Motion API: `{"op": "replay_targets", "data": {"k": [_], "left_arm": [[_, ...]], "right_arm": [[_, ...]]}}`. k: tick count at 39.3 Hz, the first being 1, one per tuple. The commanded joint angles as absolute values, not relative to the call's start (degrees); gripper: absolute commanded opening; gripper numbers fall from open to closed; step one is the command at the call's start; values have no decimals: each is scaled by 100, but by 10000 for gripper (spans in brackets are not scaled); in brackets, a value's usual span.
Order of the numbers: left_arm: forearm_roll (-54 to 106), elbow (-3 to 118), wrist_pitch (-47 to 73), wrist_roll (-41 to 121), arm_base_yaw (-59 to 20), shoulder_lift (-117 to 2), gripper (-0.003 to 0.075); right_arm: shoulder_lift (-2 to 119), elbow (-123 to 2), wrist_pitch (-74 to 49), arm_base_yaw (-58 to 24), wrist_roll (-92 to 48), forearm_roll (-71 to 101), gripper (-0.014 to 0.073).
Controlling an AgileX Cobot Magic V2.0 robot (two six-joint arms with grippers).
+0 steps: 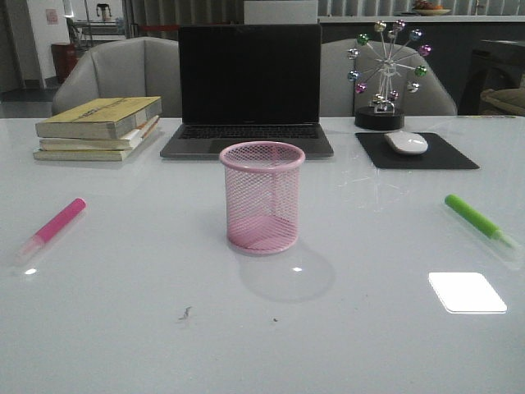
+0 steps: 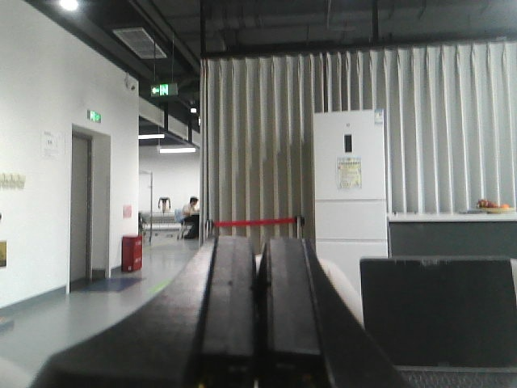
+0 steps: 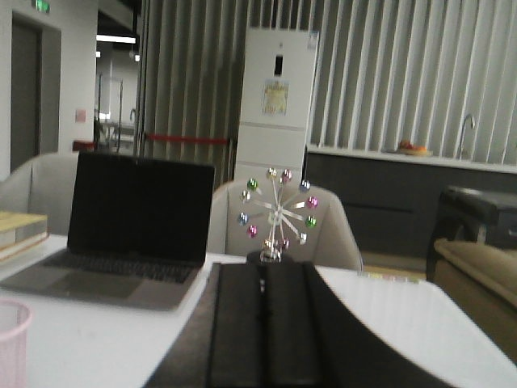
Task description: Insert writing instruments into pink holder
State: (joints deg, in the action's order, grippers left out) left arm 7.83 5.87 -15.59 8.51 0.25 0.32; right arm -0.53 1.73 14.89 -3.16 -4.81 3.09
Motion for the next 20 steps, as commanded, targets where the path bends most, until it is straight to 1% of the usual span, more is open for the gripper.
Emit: {"op": "replay_targets", "data": {"k": [1,4,8,13,17,20], "left_arm": [[795,955,-2002,816,40,146,99],[695,1073,-1910,816,40,146,99],[388,1361,-1350,816,40,138,99],[187,1738,-566,816,40,27,99],[187,1970,-371,816,40,-193,99],[187,2148,-371,816,40,-438,99]], "right_arm": [[-164,139,2455,-314,-323,404,49],[-164,40,2465,-314,-240,404,49],[-164,-318,2184,-314,-202,404,49],[-126,-1015,908,-314,-202,404,51],[7,-1497,-79,-314,-207,397,51],[212,-1807,-520,-314,-207,343,51]]}}
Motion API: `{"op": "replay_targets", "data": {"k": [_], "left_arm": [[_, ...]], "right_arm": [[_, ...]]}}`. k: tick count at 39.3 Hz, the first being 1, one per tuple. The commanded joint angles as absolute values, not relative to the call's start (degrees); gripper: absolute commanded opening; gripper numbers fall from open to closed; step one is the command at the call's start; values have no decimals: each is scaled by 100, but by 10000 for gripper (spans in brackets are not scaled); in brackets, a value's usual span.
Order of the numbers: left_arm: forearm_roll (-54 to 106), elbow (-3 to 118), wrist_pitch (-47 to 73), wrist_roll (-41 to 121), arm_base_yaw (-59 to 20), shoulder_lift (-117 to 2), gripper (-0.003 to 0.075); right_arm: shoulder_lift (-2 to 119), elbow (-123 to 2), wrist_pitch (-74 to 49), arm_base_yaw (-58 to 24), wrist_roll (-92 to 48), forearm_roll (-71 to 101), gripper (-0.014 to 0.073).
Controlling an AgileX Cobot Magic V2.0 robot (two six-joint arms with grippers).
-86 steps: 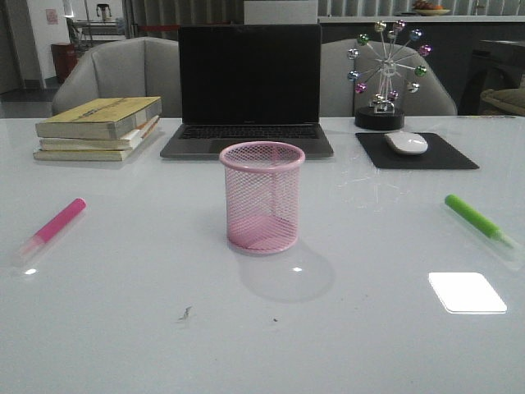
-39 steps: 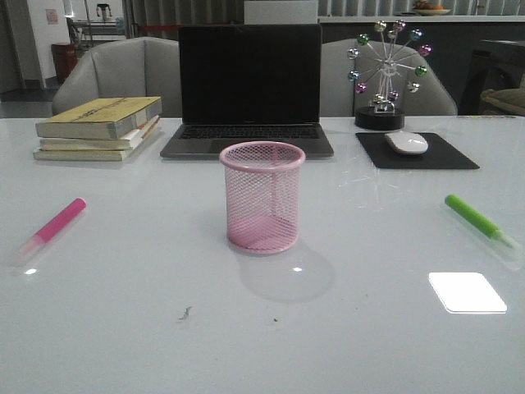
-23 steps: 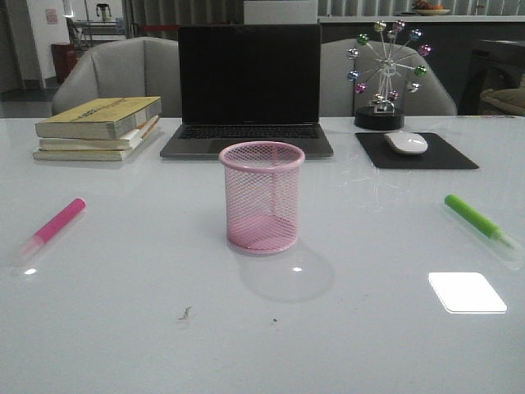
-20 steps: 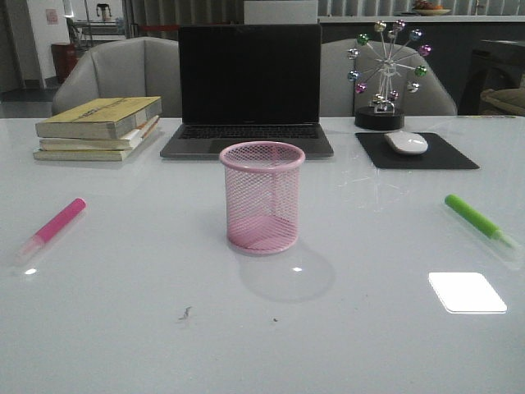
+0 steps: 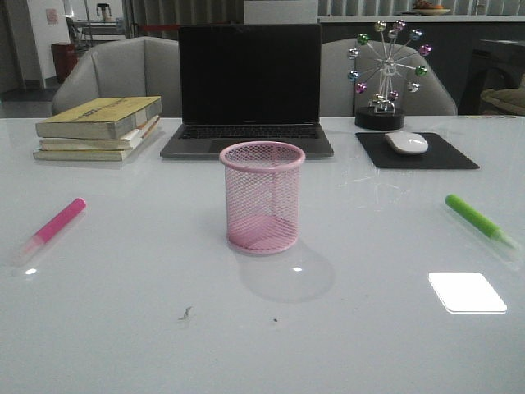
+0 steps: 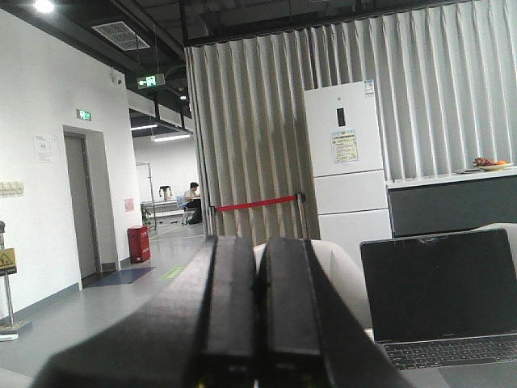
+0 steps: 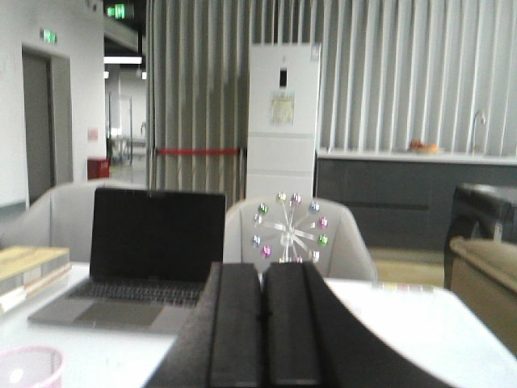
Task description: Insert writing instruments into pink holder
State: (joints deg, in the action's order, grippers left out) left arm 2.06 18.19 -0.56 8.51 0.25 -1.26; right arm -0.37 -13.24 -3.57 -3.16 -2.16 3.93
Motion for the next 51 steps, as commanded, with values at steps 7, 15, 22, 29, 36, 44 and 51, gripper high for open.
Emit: {"op": "replay_targets", "data": {"k": [7,15,22,29,36,44,51], "left_arm": [[187,2685,-422,816,40,-1127,99],[187,3423,-435,816,40,-2066,99],[187,3587,-424,816,40,-3134,102],[187,3587,-424,816,40,-4075,104],[187,3587,-375,816,-24,-4939,129],[479,3587,-396,816,-210,-5124,400],[479,3587,-420,816,-210,-5124,407]], "right_arm": [[868,-2405,-602,-314,-207,322,51],[1909,-3187,-560,-314,-207,317,51],[3035,-3415,-560,-314,-207,311,51],[3954,-3415,-611,-314,-207,311,50],[4750,-3415,-670,-314,-207,311,51],[4976,-3415,-790,-314,-207,304,349],[4976,-3415,-785,-314,-207,298,525]]}}
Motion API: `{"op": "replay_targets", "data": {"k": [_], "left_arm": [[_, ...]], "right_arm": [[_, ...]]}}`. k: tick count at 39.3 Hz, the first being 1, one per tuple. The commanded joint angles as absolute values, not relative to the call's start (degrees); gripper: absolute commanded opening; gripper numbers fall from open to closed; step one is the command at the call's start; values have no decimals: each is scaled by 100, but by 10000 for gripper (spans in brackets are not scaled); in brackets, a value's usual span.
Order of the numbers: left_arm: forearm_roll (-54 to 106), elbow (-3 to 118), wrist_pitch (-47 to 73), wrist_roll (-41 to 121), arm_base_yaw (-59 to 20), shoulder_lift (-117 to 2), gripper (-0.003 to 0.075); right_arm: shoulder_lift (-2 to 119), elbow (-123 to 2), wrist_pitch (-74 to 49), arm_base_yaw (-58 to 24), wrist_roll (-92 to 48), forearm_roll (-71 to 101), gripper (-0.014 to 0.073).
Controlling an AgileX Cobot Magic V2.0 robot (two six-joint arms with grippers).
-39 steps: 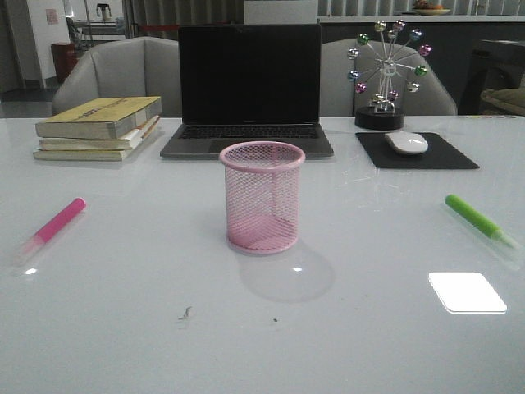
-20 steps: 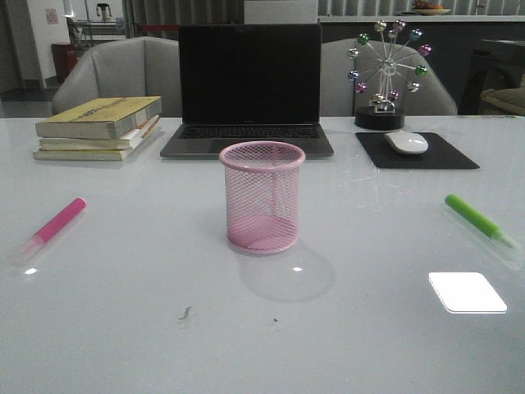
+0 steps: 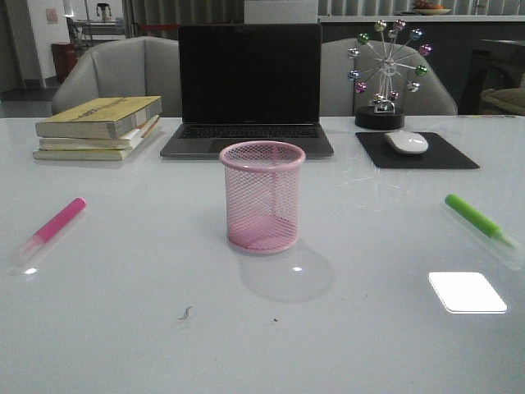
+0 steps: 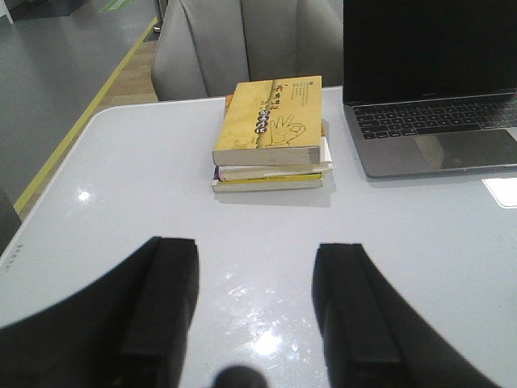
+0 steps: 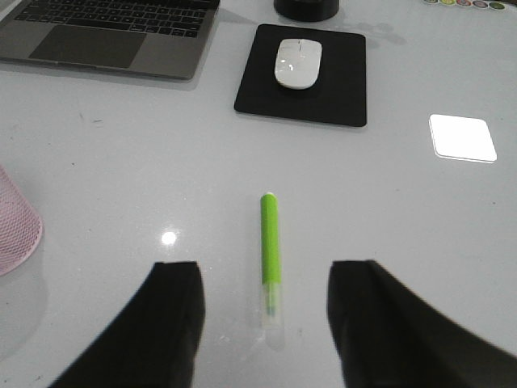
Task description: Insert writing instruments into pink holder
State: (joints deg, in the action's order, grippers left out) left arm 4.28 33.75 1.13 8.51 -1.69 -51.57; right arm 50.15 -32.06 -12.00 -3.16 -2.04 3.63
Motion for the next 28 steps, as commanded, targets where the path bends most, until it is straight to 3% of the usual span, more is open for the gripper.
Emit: {"op": "replay_targets", "data": {"k": [1,12,28], "left_arm": [[479,3587,-420,816,-210,-5124,407],[479,3587,-444,816,-210,-5130,407],[479,3587,-444,816,-210,-5130,407]], "right_arm": [[4976,-3415,-791,-314,-207,298,524],[5164,-3519,-1112,-314,-202,375,506],[7818,-5533,-2990,-314,-202,375,499]]}}
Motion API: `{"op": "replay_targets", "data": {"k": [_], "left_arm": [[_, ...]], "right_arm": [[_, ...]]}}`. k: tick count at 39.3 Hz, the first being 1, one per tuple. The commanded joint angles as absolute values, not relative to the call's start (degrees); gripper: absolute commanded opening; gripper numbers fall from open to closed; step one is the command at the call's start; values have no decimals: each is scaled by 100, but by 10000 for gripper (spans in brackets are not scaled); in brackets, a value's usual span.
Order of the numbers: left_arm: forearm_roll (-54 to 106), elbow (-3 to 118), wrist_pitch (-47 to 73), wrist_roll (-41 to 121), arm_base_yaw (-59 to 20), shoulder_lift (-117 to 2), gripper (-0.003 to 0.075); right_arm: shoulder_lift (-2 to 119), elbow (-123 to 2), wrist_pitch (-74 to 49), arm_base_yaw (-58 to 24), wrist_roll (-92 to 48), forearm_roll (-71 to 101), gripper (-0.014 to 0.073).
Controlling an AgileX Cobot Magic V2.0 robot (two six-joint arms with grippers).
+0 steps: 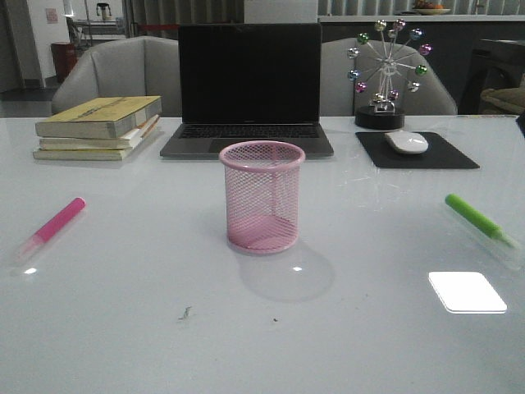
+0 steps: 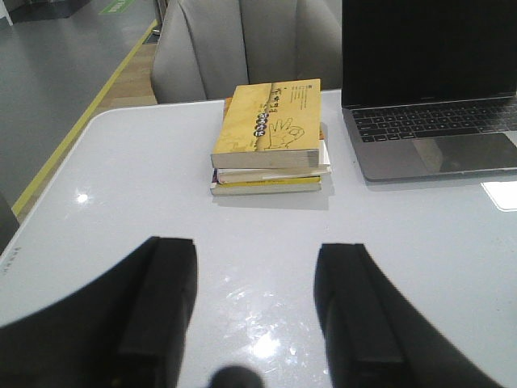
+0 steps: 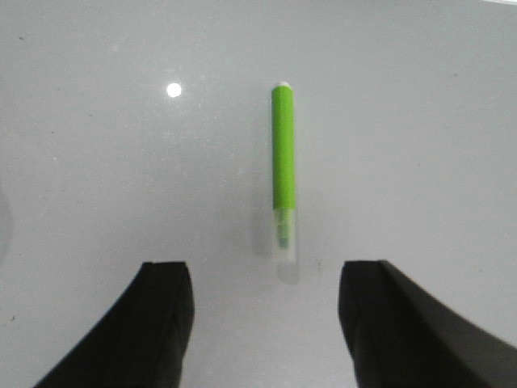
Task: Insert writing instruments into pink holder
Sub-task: 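Lower the right gripper onto the green marker and close on it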
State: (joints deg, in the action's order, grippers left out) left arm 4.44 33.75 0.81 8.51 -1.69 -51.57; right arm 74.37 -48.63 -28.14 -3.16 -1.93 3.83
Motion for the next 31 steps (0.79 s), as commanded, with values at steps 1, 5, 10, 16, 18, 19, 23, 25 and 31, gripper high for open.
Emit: {"op": "replay_targets", "data": {"k": [1,5,10,16,18,19,23,25,31], "left_arm": [[479,3587,-444,816,-210,-5130,407],[479,3587,-444,816,-210,-5130,407],[479,3587,-444,816,-210,-5130,407],[479,3587,-444,816,-210,-5130,407],[479,3587,-444,816,-210,-5130,407],[479,3587,-444,816,-210,-5130,407],[479,3587,-444,816,-210,-5130,407],[479,3587,-444,816,-210,-5130,407],[479,3587,-444,816,-210,-5130,406]], "right_arm": [[8017,-5740,-3164,-314,-202,375,499],[8754,-6557,-3723,-248,-187,375,499],[9466,-7408,-4246,-108,-148,375,499],[10127,-8168,-4692,97,-151,375,499],[10322,-8366,-4782,138,-151,375,499],[10428,-8470,-4851,149,-151,375,499],[10736,-8740,-5042,154,-151,375,499],[10909,-8834,-5119,154,-159,404,499],[11256,-8957,-5241,149,-324,567,499]]}}
